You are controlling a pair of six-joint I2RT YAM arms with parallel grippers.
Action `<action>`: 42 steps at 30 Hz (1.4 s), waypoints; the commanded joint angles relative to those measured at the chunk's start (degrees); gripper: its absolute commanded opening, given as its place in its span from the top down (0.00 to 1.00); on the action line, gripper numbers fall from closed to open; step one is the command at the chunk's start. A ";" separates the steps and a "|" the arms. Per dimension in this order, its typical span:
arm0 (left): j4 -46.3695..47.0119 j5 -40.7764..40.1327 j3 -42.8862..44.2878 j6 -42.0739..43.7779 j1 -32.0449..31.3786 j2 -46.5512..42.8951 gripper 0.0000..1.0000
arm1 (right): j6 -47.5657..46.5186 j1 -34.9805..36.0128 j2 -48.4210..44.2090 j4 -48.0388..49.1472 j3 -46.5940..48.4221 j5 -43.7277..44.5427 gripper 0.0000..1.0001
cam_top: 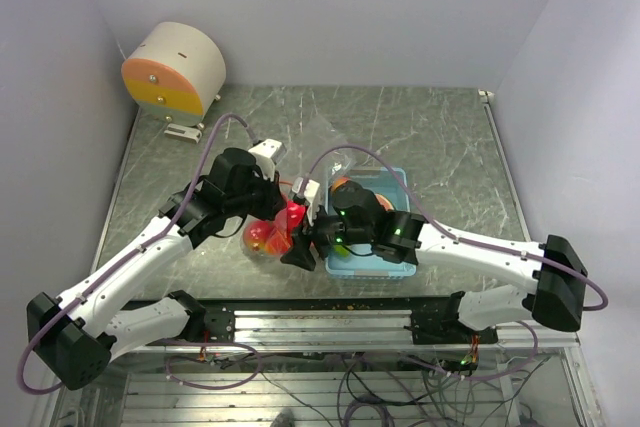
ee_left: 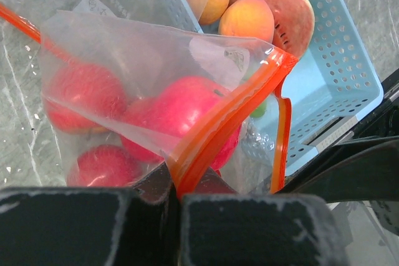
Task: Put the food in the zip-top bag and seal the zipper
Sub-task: Zip the zipper food storage bag at the center of the board.
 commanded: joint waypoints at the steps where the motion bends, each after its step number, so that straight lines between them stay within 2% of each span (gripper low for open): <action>1: 3.52 1.42 2.06 0.69 -0.07 -0.45 0.93 | 2.18 0.33 2.08 3.64 1.58 1.63 0.37; 3: 3.80 1.38 1.88 0.55 -0.08 -0.39 0.93 | 3.13 0.35 3.35 3.58 2.19 2.57 0.44; 8: 5.08 1.70 1.05 0.05 -0.08 -0.06 0.93 | 6.15 0.34 4.64 4.74 1.95 6.82 0.72; 12: 5.08 0.63 1.11 0.07 -0.04 0.35 0.93 | 8.45 0.27 3.38 5.97 1.08 10.21 0.98; 15: 4.30 -1.28 1.52 0.30 -0.08 -0.24 0.93 | 9.89 0.16 2.26 7.31 0.34 12.62 1.00; 16: 3.88 -2.19 1.63 0.35 -0.08 -0.74 0.89 | 10.52 0.11 2.04 7.81 0.16 13.18 1.00; 17: 3.14 -3.38 1.92 0.40 -0.08 -1.34 0.83 | 11.23 -0.03 1.83 8.23 0.15 13.62 1.00; 18: 2.15 -4.48 2.33 0.48 -0.08 -2.21 0.67 | 11.93 -0.17 1.77 8.54 0.10 14.22 1.00; 20: -0.02 -6.81 3.04 0.89 -0.08 -4.18 0.44 | 13.23 -0.53 1.72 9.04 0.18 15.19 1.00; 22: -2.52 -9.20 3.89 1.34 -0.07 -7.65 0.09 | 14.90 -1.15 1.70 9.48 0.11 16.03 1.00; 23: -3.70 -10.32 4.20 1.48 -0.04 -9.45 0.01 | 15.68 -1.55 1.77 9.78 0.10 16.33 1.00; 26: -6.08 -12.41 4.16 2.30 -0.04 -16.07 0.00 | 18.94 -2.93 2.15 10.40 0.33 18.07 1.00; 30: -5.72 -11.22 1.84 3.43 -0.04 -24.52 0.00 | 23.98 -6.08 3.99 11.73 1.83 19.02 1.00; 31: -5.87 -11.14 1.42 3.65 -0.05 -26.10 0.03 | 25.03 -6.94 4.63 11.76 2.61 19.13 1.00; 34: -5.68 -10.30 -0.42 5.23 -0.12 -29.79 0.19 | 27.63 -9.11 7.46 12.62 5.83 18.19 1.00; 35: -5.39 -10.32 -0.88 5.63 -0.09 -30.30 0.33 | 28.23 -9.60 8.68 12.84 7.13 17.09 1.00; 36: -5.04 -10.40 -1.37 6.17 -0.08 -30.58 0.41 | 28.77 -9.90 9.77 12.85 8.46 16.24 1.00; 37: -4.87 -10.68 -1.71 6.62 -0.08 -30.34 0.45 | 29.31 -10.15 10.97 12.82 9.80 15.53 1.00; 42: -3.87 -11.44 -2.35 10.66 -0.07 -25.48 0.50 | 31.32 -10.35 15.23 12.22 15.36 14.09 1.00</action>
